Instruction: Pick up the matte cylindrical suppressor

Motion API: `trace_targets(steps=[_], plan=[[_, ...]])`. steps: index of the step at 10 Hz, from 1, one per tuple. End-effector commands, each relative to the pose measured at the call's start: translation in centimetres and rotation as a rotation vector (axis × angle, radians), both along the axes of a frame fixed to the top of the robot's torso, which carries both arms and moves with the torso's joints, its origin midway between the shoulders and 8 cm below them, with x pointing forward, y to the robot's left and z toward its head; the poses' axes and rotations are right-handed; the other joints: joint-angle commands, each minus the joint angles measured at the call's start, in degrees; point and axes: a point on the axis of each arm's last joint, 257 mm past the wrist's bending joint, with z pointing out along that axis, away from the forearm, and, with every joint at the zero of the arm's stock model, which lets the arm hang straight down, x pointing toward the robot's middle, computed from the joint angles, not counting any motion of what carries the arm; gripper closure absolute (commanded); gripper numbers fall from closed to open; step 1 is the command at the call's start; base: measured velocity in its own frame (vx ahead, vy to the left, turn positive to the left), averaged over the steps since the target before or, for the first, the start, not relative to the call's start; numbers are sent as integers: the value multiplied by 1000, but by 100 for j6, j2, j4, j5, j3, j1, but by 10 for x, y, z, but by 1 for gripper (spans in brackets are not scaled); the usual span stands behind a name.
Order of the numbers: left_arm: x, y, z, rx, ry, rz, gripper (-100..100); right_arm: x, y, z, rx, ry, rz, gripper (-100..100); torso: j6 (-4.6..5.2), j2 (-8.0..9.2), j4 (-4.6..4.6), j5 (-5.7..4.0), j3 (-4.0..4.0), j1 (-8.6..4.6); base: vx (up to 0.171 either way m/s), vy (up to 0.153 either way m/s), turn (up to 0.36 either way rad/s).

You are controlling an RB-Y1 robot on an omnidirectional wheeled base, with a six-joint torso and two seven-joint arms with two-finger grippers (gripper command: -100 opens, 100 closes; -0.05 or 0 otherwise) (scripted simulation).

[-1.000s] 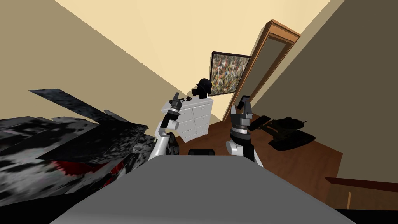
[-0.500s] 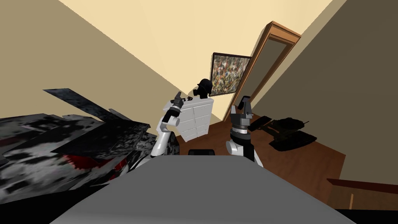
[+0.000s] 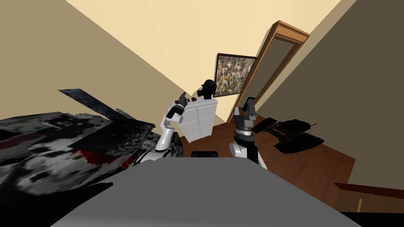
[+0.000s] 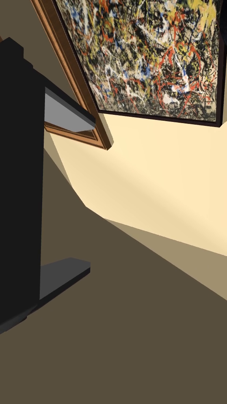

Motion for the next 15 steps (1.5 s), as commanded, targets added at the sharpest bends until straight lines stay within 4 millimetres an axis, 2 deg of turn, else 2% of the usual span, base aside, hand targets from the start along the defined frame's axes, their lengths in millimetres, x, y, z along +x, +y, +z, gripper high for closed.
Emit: trace_targets(steps=[1, 2, 3, 4, 5, 6, 7, 8, 10, 11, 12, 13, 15], plan=[[6, 0, -2, 4, 24, 3, -100, 0, 0, 0, 0, 0, 0, 0, 0, 0, 0, 0, 0, 0, -8, -1, -6], [21, 2, -6, 14, 65, 8, -100, 0, 0, 0, 0, 0, 0, 0, 0, -7, -2, 0, -4, -3, -19, 10, 59], [24, -1, 0, 17, 71, 7, -100, 0, 0, 0, 0, 0, 0, 0, -1, -6, -2, 0, -4, 2, -23, 7, 18], [25, -1, -4, 19, 87, 10, -100, 0, 0, 0, 0, 0, 0, 0, 0, -6, -1, 0, -4, -1, -4, -3, -11], [39, 3, -7, 29, 125, 17, -100, 0, 0, 0, 0, 0, 0, 0, 0, -10, -3, -1, -6, -4, -26, -1, 50], [42, 0, -2, 33, 133, 17, -100, 0, 0, 0, 0, 0, 0, 0, -1, -5, -2, -1, -4, -3, -30, 3, 32], [43, 1, -7, 35, 153, 21, -100, 0, 0, 0, 0, 0, 0, 0, 0, -3, -1, 0, -2, -2, -11, 7, -4], [55, 5, -7, 45, 187, 30, -100, 0, 0, 0, 0, 0, 0, 0, 0, -7, -2, 0, -4, -2, -4, -2, 23], [60, 4, -9, 52, 221, 36, -100, 0, 0, 0, 0, 0, 0, 0, -1, -13, -3, -1, -7, -5, -1, -3, 15], [72, 10, -9, 61, 255, 48, -100, 0, 0, 0, 0, 0, 0, 0, 0, -13, -4, -1, -8, -6, 1, -10, 29], [75, 8, -5, 64, 265, 49, -100, 0, 0, 0, 0, 0, 0, 0, -1, -14, -4, -1, -8, -7, 2, -11, 20], [75, 9, -12, 68, 292, 55, -100, 0, 0, 0, 0, 0, 0, 0, -1, -14, -4, -2, -8, -7, 0, 0, 0], [89, 15, -10, 80, 344, 73, -100, 0, 0, 0, 0, 0, 0, 0, -1, -16, -4, -1, -9, -7, 9, -10, 24]])
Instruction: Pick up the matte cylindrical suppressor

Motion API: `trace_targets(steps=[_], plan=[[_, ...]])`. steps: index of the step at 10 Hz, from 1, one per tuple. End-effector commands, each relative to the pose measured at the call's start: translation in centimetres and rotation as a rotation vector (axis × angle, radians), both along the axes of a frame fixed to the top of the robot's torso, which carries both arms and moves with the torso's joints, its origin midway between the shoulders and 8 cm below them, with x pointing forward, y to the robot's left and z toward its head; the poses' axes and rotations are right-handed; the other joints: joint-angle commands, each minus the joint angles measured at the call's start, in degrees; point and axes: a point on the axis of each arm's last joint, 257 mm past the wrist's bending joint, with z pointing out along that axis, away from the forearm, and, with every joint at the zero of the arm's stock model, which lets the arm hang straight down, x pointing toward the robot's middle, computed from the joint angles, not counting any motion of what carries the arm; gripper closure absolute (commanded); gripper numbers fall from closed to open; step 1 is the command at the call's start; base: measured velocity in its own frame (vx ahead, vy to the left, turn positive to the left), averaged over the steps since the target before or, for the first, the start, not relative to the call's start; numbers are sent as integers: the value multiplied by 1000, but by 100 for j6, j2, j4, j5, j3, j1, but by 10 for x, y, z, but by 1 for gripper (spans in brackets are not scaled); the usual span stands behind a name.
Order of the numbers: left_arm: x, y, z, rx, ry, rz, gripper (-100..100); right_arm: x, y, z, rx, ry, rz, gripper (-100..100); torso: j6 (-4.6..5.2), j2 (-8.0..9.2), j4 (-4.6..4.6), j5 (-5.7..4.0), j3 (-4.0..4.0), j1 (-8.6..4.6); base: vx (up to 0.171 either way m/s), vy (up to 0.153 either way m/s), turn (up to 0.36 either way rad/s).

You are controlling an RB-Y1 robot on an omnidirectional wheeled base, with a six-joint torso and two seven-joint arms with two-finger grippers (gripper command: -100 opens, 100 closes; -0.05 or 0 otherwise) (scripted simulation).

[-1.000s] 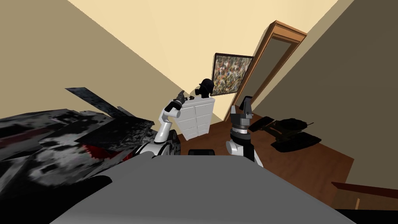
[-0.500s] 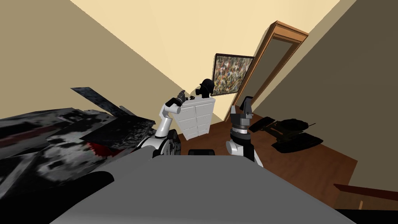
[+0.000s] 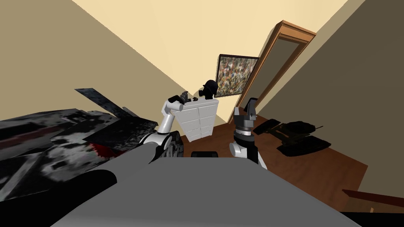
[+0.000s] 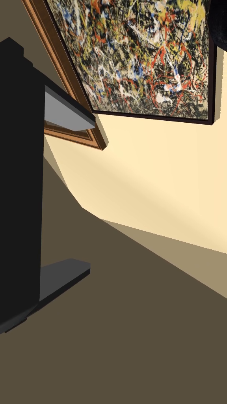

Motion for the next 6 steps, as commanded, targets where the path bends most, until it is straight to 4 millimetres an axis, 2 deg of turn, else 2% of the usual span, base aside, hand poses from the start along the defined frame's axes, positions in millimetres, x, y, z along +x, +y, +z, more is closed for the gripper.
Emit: trace_targets(steps=[1, 2, 4, 5, 6], plan=[[3, 3, -6, 6, 40, 11, -100, 0, 0, 0, 0, 0, 0, 0, 0, 0, 0, 0, 0, 0, 5, -6, -1], [12, 11, -2, 15, 69, 25, -100, 0, 0, 0, 0, 0, 0, 0, 0, 2, 0, 1, 1, 1, 15, -12, 24], [14, 13, -9, 21, 115, 37, -100, 0, 0, 0, 0, 0, 0, 0, 0, -3, -1, 0, -2, 0, 14, -10, 8], [22, 22, -5, 28, 143, 54, -100, 0, 0, 0, 0, 0, 0, 0, 0, 0, -1, 1, 0, 1, 21, -13, 15], [24, 23, -7, 31, 168, 61, -100, 0, 0, 0, 0, 0, 0, 0, -1, -4, 0, 0, -2, 0, 30, -18, 17]])
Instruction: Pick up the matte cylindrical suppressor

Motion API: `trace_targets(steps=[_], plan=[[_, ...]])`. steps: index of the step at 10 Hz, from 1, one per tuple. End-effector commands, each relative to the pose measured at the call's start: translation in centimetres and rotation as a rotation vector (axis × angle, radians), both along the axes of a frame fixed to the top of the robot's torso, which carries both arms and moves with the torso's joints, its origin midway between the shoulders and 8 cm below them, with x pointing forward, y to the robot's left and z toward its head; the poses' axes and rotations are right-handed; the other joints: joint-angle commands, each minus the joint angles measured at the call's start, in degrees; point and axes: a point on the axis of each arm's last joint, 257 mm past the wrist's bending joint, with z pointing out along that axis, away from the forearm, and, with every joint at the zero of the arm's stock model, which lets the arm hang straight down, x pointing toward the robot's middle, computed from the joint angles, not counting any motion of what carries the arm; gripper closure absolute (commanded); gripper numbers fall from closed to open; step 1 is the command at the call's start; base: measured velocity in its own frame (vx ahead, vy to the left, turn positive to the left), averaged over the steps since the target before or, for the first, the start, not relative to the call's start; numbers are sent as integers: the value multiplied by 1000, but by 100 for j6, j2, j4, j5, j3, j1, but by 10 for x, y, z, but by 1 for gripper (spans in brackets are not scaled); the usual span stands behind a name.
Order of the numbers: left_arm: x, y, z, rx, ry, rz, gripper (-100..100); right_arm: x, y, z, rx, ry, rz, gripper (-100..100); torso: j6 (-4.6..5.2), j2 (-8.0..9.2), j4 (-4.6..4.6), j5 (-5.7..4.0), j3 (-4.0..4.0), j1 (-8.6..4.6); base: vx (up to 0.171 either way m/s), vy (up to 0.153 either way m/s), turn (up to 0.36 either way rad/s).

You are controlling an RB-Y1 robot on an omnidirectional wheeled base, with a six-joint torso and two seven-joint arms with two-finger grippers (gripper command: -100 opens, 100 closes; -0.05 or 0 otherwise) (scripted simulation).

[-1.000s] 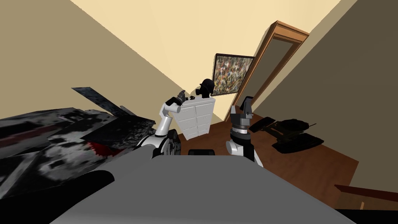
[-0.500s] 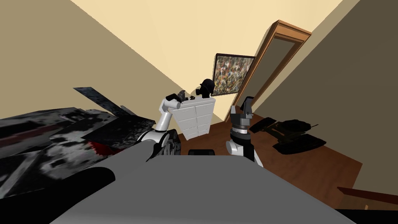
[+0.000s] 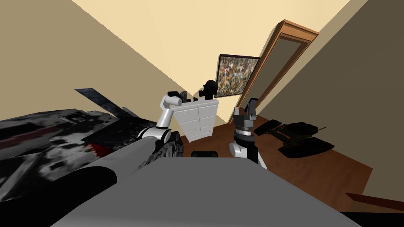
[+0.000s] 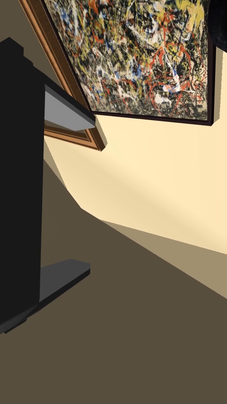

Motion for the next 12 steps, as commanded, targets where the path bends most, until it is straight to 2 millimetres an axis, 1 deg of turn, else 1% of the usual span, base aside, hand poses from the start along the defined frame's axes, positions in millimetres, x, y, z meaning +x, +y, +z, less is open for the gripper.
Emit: trace_targets(steps=[1, 2, 4, 5, 6, 7, 8, 10, 11, 12], plan=[[1, 3, -9, 5, 45, 13, -100, 0, 0, 0, 0, 0, 0, 0, 0, 0, 0, 0, 0, 0, 14, -10, 2], [6, 12, 0, 13, 69, 29, -100, 0, 0, 0, 0, 0, 0, 0, 0, 4, 0, 1, 2, 1, 28, -17, 7], [7, 16, -13, 16, 124, 46, -100, 0, 0, 0, 0, 0, 0, 0, 0, -1, -1, 0, -1, 0, 23, -14, 9], [10, 27, -4, 22, 150, 64, -100, 0, 0, 0, 0, 0, 0, 0, 0, 3, 0, 1, 1, 2, 35, -16, 8], [11, 31, -12, 22, 187, 76, -100, 0, 0, 0, 0, 0, 0, 0, 0, -2, 0, 0, -1, 1, 40, -21, 9], [10, 32, -17, 23, 205, 80, -100, 0, 0, 0, 0, 0, 0, 0, 0, -4, -2, 0, -3, -1, 19, -12, 0], [12, 44, -8, 26, 230, 101, -100, 0, 0, 0, 0, 0, 0, 0, 0, 1, -1, 1, 0, 2, 33, -24, 5], [10, 48, -21, 27, 286, 117, -100, 0, 0, 0, 0, 0, 0, 0, 0, -3, -1, 0, -2, -2, 32, -16, 4], [11, 60, -9, 27, 308, 138, -100, 0, 0, 0, 0, 0, 0, 0, 0, 0, -1, 1, -1, 2, 52, -22, -3], [8, 64, -20, 27, 350, 149, -100, 0, 0, 0, 0, 0, 0, 0, -1, -6, -1, 0, -3, 0, 54, -24, 8]])
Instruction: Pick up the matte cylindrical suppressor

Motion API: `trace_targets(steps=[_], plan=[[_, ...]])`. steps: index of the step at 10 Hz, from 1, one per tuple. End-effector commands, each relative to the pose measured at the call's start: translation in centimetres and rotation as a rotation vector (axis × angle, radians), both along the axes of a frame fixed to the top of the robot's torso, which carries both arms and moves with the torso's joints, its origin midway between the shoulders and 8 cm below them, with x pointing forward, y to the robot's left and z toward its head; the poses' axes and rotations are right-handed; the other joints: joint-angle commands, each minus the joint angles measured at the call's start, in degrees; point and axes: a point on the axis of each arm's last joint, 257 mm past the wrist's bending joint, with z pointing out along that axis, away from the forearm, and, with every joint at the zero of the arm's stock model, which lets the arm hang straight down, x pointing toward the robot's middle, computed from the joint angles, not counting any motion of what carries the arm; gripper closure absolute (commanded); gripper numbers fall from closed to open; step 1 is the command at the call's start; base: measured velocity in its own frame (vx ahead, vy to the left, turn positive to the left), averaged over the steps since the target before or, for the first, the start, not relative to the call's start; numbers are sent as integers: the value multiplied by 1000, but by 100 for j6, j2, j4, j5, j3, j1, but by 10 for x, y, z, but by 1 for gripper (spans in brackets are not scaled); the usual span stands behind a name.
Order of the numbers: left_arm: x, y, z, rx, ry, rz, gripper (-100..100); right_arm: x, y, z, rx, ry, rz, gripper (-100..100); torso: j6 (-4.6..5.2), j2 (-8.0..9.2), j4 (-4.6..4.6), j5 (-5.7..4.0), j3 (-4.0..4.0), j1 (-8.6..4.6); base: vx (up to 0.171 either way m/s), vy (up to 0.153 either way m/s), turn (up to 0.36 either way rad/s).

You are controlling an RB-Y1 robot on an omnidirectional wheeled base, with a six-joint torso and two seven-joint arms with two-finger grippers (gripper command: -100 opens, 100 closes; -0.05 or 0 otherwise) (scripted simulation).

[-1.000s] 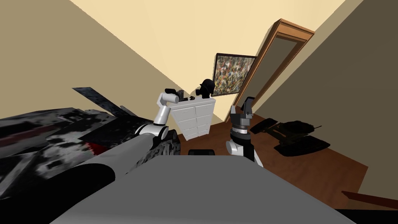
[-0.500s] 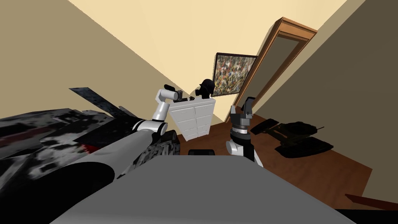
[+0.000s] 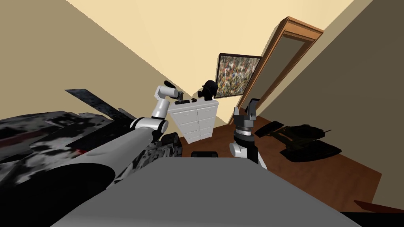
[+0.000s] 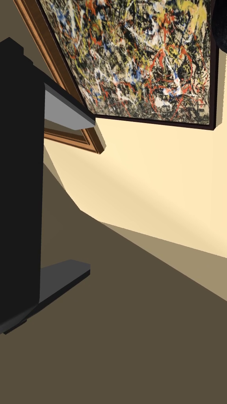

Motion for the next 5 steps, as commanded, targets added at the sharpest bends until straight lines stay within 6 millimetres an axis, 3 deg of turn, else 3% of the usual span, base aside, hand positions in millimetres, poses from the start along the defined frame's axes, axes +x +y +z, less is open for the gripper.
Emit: trace_targets(steps=[1, 2, 3, 4, 5], plan=[[-1, 5, -10, -1, 46, 15, -100, 0, 0, 0, 0, 0, 0, 0, 0, 0, 0, 0, 0, 0, 27, -9, 1], [-4, 16, 3, 1, 70, 34, -100, 0, 0, 0, 0, 0, 0, 0, 0, 5, 1, 1, 3, 4, 55, -30, -9], [-6, 23, -13, -4, 120, 52, -100, 0, 0, 0, 0, 0, 0, 0, -1, -1, 1, -1, 1, -2, 63, -27, 6], [-9, 33, 4, -4, 128, 67, -100, 0, 0, 0, 0, 0, 0, 0, 0, -3, -1, 0, -2, -1, 75, -31, -9], [-13, 37, -6, -8, 171, 79, -100, 0, 0, 0, 0, 0, 0, 0, -1, -8, -1, -1, -4, -2, 71, -22, 2]])
